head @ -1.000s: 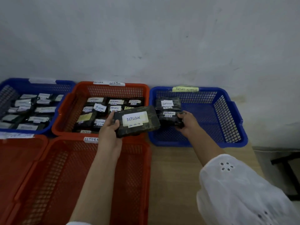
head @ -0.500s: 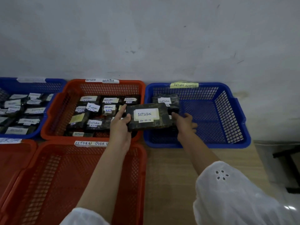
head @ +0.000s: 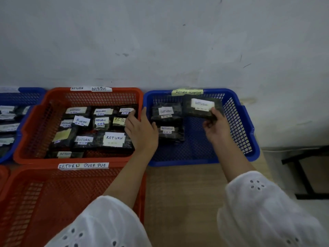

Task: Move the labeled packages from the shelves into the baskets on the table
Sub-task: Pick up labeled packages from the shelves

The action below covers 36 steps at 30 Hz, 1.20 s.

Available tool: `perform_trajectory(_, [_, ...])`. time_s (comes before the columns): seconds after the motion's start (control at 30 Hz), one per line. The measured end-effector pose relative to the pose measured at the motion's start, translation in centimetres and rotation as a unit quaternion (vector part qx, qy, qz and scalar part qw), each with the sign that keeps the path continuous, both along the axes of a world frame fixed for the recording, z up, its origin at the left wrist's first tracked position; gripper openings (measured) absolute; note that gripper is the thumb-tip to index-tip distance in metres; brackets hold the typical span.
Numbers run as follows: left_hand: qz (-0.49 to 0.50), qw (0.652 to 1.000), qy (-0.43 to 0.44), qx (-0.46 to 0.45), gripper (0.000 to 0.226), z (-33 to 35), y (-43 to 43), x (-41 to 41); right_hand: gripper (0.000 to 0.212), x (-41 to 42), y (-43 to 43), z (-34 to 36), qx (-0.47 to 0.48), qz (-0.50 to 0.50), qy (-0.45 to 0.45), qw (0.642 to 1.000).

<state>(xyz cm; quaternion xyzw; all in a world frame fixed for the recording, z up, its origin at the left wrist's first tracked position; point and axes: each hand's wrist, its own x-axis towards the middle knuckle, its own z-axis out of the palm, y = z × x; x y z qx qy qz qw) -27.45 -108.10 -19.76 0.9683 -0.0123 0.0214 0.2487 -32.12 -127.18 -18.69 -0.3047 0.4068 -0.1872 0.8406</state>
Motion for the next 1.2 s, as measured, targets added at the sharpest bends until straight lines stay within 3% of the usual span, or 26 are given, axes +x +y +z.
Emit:
perform_trajectory(0.23, [-0.026,0.999,-0.008,0.032,0.07,-1.7,0.6,0.2,0.039,2.2,-1.2,-2.0,0.026,-0.031,0.073,0.996])
perform_trajectory(0.53, [-0.03,0.999,-0.019,0.026,0.069,-1.7,0.5,0.2,0.035,4.0,-0.7,-2.6,-0.018,-0.041,0.169,0.985])
perform_trajectory(0.87, [-0.071,0.997,0.023,0.018,0.062,0.4,2.4,-1.4,0.047,2.9,1.3,-0.7,-0.09,0.14,0.238,0.957])
perform_trajectory(0.97, [-0.079,0.996,0.034,-0.004,0.057,1.2,2.8,-2.0,0.048,1.7,2.4,1.3,-0.079,0.136,0.21,0.965])
perform_trajectory(1.07, [-0.087,0.995,0.028,-0.034,0.053,2.1,3.3,-2.6,0.034,-0.1,5.3,4.0,-0.093,0.136,0.149,0.975])
perform_trajectory(1.2, [-0.101,0.991,0.006,-0.086,0.046,3.1,5.4,-3.3,0.046,-3.4,10.8,5.9,-0.257,0.155,0.118,0.947])
